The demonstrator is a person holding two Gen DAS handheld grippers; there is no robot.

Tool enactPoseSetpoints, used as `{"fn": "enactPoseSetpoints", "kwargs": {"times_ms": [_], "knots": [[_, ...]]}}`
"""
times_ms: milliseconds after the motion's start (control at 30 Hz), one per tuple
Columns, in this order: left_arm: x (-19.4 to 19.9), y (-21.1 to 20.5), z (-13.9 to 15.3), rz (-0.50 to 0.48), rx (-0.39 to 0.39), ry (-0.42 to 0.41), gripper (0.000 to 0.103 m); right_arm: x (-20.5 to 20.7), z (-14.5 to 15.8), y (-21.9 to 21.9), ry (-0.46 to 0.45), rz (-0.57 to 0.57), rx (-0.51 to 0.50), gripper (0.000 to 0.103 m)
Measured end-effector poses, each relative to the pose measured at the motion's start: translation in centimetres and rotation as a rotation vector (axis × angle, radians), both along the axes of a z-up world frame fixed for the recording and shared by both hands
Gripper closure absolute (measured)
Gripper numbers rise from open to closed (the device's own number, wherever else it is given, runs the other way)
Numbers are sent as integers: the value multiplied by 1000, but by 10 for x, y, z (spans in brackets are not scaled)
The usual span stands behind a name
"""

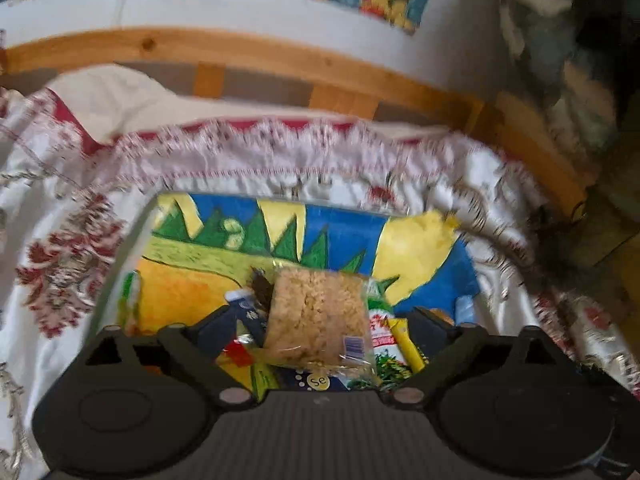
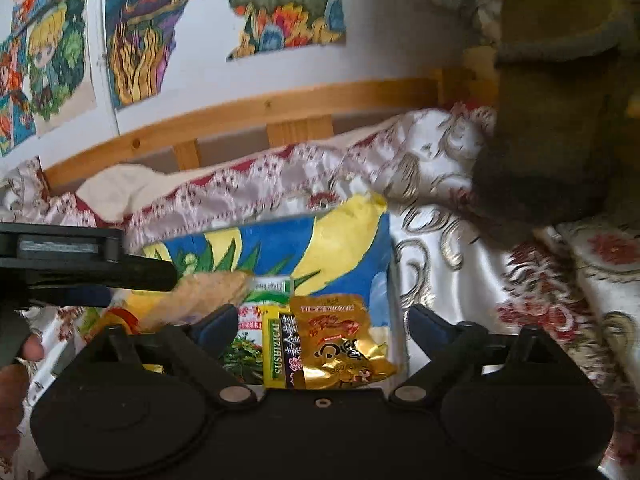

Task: Organize snacks
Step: 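Open both tools over the tray and withdraw them, then move the left tool to the nut bar while the right tool approaches the orange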

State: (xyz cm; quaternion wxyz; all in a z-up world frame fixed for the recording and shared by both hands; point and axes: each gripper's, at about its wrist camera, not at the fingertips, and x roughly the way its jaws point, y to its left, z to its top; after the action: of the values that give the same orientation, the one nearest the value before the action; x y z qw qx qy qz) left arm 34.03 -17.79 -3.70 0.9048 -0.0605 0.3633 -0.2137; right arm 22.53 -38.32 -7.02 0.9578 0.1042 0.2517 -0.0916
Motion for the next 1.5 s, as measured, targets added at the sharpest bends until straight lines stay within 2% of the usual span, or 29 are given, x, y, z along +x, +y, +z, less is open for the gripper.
{"fn": "enactPoseSetpoints", "kwargs": {"times_ms": [67, 233, 333, 433, 633, 733, 1033, 1200, 1500], "knots": [[-18, 11, 10, 25, -7, -44, 1, -16, 9, 3, -21, -20, 3, 4], [-73, 43, 28, 88, 2, -125, 0, -77, 32, 21, -45, -108, 39, 1], [-111, 62, 32, 143, 39, -171, 0, -120, 42, 36, -50, -128, 82, 1], [-146, 80, 30, 153, 73, -193, 0, -156, 49, 49, -46, -126, 69, 1], [-200, 107, 24, 190, 197, -124, 0, -209, 59, 67, -46, -148, 134, 1], [-224, 119, 21, 213, 253, -78, 0, -230, 61, 79, -45, -135, 135, 1], [-270, 136, 13, 216, 292, 21, 0, -269, 62, 89, 8, -127, 166, 1], [-287, 139, 11, 218, 327, 8, 0, -276, 59, 88, 86, -140, 226, 1], [-291, 145, 16, 238, 323, -17, 0, -274, 59, 102, 108, -86, 167, 1]]}}
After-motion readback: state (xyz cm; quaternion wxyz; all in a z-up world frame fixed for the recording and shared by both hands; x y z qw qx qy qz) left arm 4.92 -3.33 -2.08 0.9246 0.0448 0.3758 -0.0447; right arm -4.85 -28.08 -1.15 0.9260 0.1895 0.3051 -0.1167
